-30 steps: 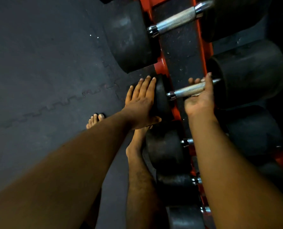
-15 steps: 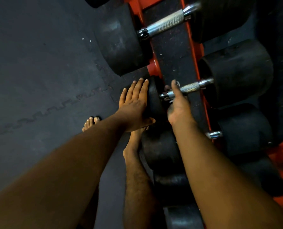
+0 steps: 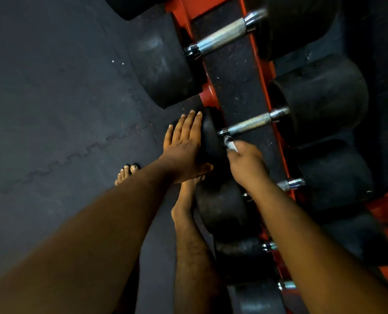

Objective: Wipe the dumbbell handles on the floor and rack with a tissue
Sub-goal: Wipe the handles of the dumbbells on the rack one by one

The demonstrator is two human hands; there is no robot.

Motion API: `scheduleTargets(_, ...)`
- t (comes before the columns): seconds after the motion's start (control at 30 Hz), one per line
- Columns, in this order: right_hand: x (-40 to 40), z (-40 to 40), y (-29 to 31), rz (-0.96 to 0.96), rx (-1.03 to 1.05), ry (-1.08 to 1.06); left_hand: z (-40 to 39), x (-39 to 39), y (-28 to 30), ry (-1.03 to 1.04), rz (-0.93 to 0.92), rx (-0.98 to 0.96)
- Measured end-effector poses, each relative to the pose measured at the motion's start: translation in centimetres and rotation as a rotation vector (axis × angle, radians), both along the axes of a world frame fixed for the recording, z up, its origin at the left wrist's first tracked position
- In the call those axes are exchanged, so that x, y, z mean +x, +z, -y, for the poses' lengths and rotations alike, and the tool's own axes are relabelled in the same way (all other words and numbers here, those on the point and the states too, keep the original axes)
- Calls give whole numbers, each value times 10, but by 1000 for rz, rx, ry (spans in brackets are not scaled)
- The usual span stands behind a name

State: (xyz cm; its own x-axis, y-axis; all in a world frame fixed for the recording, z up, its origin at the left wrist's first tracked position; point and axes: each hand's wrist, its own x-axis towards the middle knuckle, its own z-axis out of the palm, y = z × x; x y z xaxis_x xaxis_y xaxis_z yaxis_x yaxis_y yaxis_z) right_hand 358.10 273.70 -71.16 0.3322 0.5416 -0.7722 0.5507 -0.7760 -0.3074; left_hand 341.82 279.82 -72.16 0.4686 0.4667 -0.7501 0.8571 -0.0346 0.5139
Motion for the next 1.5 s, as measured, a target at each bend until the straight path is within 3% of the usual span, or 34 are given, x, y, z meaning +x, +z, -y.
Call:
scheduleTargets(0.13, 22, -33, 16, 247, 384, 436, 0, 0, 0, 3, 4, 6)
scheduleTargets(0.3, 19, -43, -19, 343, 23, 1004, 1, 0, -1, 12, -1, 15)
scheduleTargets(0.43, 18, -14, -5, 416, 73, 1167, -1, 1, 3, 6, -18, 11)
scheduleTargets(0.53, 19, 13, 13, 347, 85, 1003, -4, -1, 23, 10, -45, -33)
scheduleTargets(0.6, 13, 35, 28, 236, 142, 646, -1, -4, 48, 29, -38, -65)
scheduleTargets(0.7, -15, 53, 75, -80, 261, -86, 17, -7, 107, 159, 96, -98)
scheduleTargets(0.77, -44, 57, 127, -270, 279, -370, 33, -11, 156, 334, 223, -229)
scheduleTargets(0.83, -71, 62, 169, -303, 302, -482, 47, -18, 189, 446, 277, -280)
scheduleTargets(0.93, -96, 72, 249, -273, 362, -448, 64, -34, 262, 551, 292, -427)
scheduleTargets(1.03, -108, 88, 305, -99, 406, -110, 75, -46, 319, 767, 357, -677)
scheduleTargets(1.1, -113, 97, 331, 88, 466, 74, 75, -49, 353, 800, 352, -696)
scheduleTargets(1.17, -112, 103, 345, 161, 485, 106, 74, -47, 373, 740, 364, -669)
scheduleTargets(1.37, -87, 125, 368, -288, 464, -219, 76, -45, 385, 559, 370, -599)
scheduleTargets(1.5, -61, 146, 356, -220, 479, -171, 90, -33, 364, 365, 288, -431)
